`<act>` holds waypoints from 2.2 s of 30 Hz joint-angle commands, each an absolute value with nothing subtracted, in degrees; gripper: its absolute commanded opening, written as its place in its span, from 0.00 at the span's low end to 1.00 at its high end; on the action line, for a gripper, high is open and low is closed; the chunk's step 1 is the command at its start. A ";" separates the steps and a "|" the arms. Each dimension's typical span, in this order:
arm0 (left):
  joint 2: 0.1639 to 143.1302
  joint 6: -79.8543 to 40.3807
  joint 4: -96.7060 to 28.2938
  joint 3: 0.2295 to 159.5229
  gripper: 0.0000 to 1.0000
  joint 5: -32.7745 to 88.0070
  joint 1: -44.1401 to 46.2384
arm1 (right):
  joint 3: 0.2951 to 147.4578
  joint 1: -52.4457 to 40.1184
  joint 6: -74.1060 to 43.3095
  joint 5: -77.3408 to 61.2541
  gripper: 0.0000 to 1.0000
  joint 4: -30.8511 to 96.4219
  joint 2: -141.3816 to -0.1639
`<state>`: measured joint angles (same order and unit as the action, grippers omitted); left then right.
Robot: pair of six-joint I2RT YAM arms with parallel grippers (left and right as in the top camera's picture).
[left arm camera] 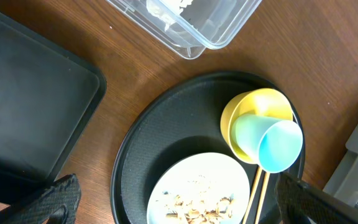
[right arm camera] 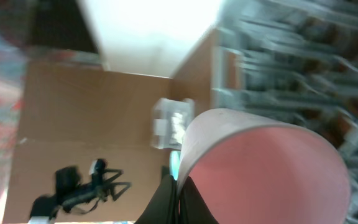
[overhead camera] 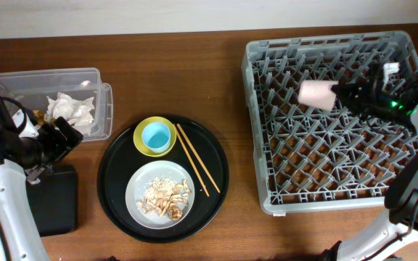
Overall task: Sort waste into correct bins and load items into the dishwasher rack
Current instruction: 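Carry the pink cup with the right gripper into the rack and release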
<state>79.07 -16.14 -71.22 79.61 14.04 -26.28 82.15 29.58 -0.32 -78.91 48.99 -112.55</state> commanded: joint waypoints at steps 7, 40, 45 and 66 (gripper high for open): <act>78.52 -16.71 -71.24 79.77 1.00 13.65 -26.59 | 81.91 29.76 -3.51 -69.76 0.04 49.65 -113.62; 78.52 -16.71 -71.24 79.77 0.99 13.65 -26.59 | 88.01 32.25 -8.91 -29.26 0.19 65.34 -84.25; 78.52 -16.71 -71.24 79.77 0.99 13.65 -26.59 | 87.99 18.17 -8.93 -31.16 0.36 66.72 -79.35; 78.52 -16.71 -71.24 79.77 0.99 13.65 -26.59 | 89.93 -47.97 -20.99 -0.71 0.70 32.99 -106.30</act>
<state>79.07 -16.14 -71.20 79.61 14.04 -26.28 87.35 -44.95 -19.42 -7.05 34.44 -103.48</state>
